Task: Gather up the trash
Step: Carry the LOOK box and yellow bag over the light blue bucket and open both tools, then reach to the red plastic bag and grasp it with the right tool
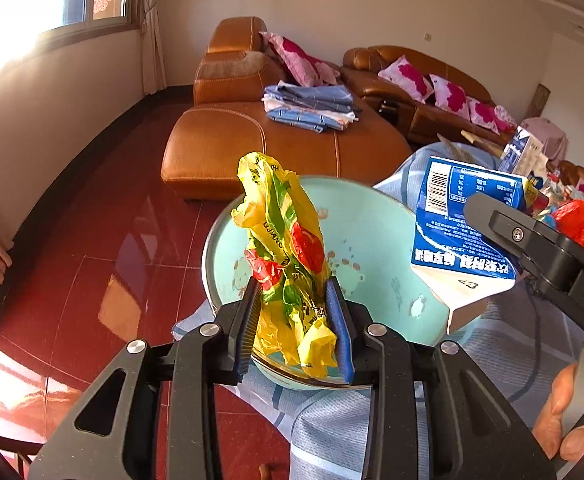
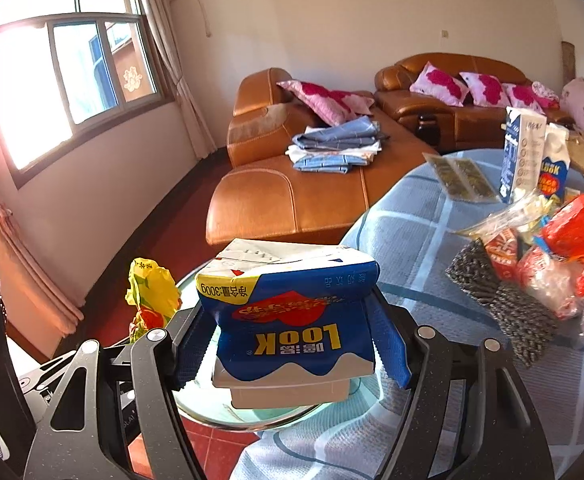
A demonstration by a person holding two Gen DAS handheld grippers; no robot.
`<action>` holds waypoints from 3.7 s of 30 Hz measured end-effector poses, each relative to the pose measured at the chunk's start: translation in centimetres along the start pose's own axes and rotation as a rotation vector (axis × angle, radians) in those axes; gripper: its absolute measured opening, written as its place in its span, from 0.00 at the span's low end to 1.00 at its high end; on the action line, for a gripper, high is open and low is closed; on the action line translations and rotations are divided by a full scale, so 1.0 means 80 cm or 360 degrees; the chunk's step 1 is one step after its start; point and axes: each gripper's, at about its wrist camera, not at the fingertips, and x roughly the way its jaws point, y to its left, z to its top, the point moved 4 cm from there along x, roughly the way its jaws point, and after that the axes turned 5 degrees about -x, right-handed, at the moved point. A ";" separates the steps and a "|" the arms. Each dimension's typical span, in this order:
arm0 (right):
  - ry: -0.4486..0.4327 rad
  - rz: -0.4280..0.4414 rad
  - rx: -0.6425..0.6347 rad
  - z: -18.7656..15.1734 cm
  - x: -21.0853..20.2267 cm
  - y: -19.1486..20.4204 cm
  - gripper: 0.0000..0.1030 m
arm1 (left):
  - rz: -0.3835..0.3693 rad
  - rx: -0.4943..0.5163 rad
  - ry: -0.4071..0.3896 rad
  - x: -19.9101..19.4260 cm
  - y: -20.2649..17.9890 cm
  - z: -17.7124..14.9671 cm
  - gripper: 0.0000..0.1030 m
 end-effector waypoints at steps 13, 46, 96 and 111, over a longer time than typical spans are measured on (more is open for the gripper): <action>0.0063 0.0092 0.0070 -0.010 0.030 -0.009 0.74 | 0.0094 0.0016 0.0082 0.028 0.003 -0.003 0.38; -0.0208 -0.0418 0.0397 -0.060 -0.151 -0.151 0.76 | 0.0142 0.0207 -0.0178 -0.077 -0.090 -0.012 0.94; -0.0168 -0.0568 0.0429 -0.018 -0.124 -0.317 0.20 | -0.0161 0.0339 0.0024 0.008 -0.242 -0.021 0.93; -0.0585 -0.0586 0.0608 -0.014 -0.225 -0.340 0.06 | -0.0208 0.0237 0.0115 0.066 -0.316 -0.020 0.80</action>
